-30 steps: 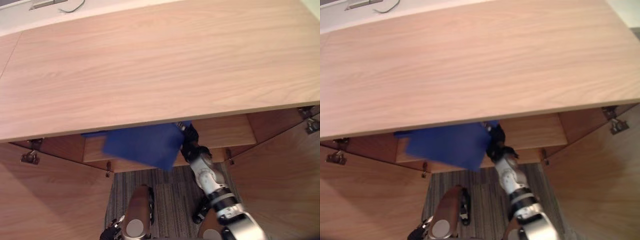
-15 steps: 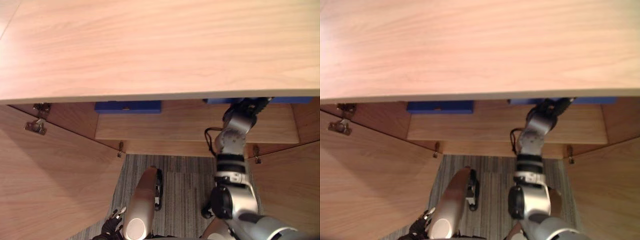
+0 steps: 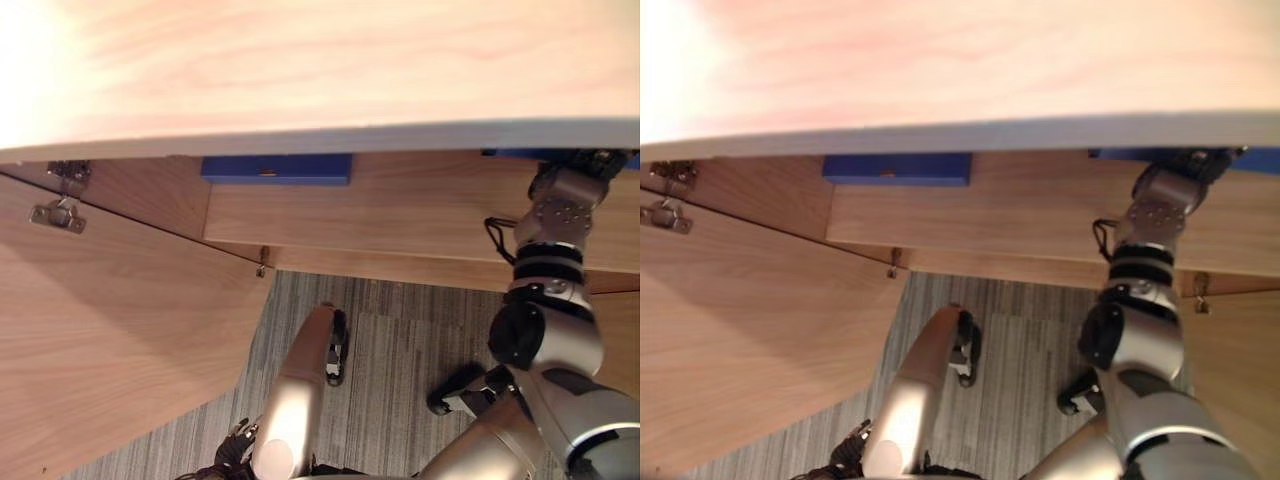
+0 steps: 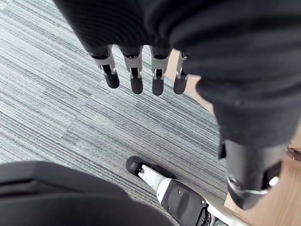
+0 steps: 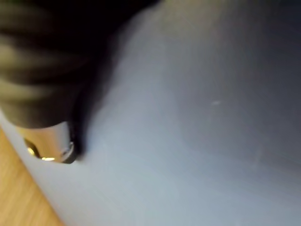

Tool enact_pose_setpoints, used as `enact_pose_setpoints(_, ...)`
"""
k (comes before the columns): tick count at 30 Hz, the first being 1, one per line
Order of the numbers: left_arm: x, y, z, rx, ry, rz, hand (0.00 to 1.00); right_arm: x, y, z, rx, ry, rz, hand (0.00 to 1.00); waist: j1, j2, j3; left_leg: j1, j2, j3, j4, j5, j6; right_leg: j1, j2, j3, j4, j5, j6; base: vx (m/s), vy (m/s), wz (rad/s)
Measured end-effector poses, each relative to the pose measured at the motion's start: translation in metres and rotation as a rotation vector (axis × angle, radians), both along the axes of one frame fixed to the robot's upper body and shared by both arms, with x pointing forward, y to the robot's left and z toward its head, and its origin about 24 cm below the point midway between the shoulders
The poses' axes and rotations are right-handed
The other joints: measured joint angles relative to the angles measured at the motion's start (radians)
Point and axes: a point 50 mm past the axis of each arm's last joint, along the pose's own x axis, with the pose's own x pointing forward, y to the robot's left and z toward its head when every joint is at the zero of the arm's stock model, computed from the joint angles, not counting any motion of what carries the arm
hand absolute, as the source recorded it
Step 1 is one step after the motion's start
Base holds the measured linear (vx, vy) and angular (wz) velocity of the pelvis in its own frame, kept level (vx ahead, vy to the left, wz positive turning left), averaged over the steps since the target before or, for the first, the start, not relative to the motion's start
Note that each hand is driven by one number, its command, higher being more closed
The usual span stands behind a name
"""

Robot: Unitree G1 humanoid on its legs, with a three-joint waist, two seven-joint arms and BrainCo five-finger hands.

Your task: Walk over to the cabinet, pick up the folder, carry it to the office cabinet, place the folder inside the office cabinet, then close the office cabinet door

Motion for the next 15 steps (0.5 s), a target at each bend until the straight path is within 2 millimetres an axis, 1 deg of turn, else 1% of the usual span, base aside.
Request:
enact_pose_setpoints(1,0.000,0.000,0.000,-0.001,-0.001,0.000,0.00,0.000,-0.001,0.003,-0.009,-0.003,-0.001,1.00,0.000,0.000,0.005,-0.002,0.000,0.003,0.000,0.001,0.001,-0.008,0.000,0.007,0.002,0.000,0.000,0.00,0.000,0.00)
enact_pose_setpoints(2,0.000,0.000,0.000,0.001,0.002,0.000,0.00,-0.001,-0.002,0.008,-0.026,-0.008,0.002,0.00,-0.001,0.001,0.006,-0.016,0.000,0.003,0.004,0.003,0.005,-0.021,0.000,0.009,0.007,0.000,0.000,0.00,0.000,0.00)
enact_pose_setpoints(4,0.000,-0.002,0.000,-0.008,0.003,0.004,0.00,-0.002,-0.006,0.013,-0.038,-0.013,0.002,0.00,-0.003,0.007,0.015,-0.022,0.001,0.001,0.010,0.004,0.007,-0.027,0.001,0.010,0.013,-0.001,-0.001,-0.01,-0.036,0.00)
enact_pose_setpoints(9,-0.002,-0.002,-0.001,-0.011,0.020,0.004,0.00,0.001,-0.002,0.015,-0.043,-0.022,0.021,0.00,-0.014,0.009,0.016,-0.023,0.003,0.010,0.016,0.004,0.008,-0.046,0.003,0.033,0.023,-0.002,-0.001,-0.01,-0.029,-0.04)
enact_pose_setpoints(13,-0.003,-0.001,-0.001,-0.016,0.031,0.022,0.00,0.004,-0.001,0.009,-0.049,-0.012,0.031,0.00,-0.018,0.010,0.016,-0.006,0.016,0.013,0.016,0.004,0.007,-0.034,0.016,0.034,0.021,-0.002,-0.001,-0.02,-0.030,-0.08)
enact_pose_setpoints(15,-0.002,-0.002,-0.001,-0.018,0.030,0.029,0.00,0.005,-0.001,0.004,-0.045,0.003,0.037,0.00,-0.021,0.017,0.022,0.018,0.018,0.011,0.012,0.003,0.006,-0.008,0.018,0.031,0.016,-0.002,0.000,-0.02,-0.033,-0.05)
